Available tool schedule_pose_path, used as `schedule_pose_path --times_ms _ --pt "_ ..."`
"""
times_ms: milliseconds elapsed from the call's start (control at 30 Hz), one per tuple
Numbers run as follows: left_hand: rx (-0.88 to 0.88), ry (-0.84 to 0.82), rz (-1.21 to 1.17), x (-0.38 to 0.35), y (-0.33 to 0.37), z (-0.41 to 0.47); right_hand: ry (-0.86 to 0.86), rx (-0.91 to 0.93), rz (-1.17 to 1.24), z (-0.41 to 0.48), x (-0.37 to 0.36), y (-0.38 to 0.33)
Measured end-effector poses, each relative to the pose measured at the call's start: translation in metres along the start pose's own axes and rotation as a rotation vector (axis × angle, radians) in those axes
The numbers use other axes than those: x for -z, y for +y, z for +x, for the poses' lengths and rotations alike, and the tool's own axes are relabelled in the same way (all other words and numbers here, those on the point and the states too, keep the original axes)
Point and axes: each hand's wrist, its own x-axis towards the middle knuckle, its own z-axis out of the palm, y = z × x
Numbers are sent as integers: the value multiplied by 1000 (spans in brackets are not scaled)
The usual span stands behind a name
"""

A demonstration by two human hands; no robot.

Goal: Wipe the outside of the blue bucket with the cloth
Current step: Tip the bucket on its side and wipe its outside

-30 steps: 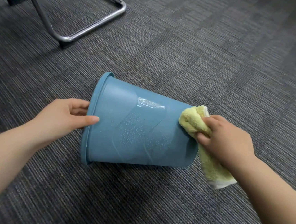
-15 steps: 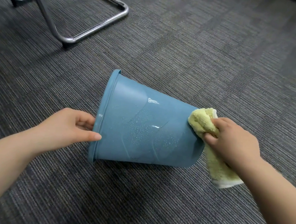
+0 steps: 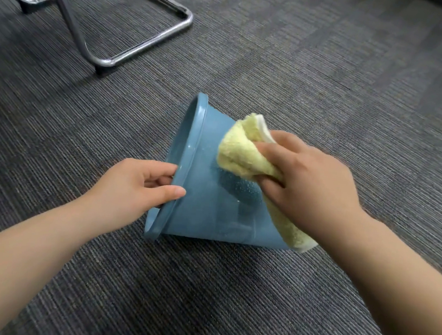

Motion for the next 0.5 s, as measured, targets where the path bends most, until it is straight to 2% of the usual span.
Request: schedule_pose_path --times_ms 133,333,500 --pt "-40 -51 35 -1 2 -3 -50 76 -71 6 -2 -11" --pt "-29 -67 25 0 0 -5 -144 213 -53 -1 -6 -22" --pt "-9 -79 -54 2 -3 -2 -124 102 -38 4 -8 -10"
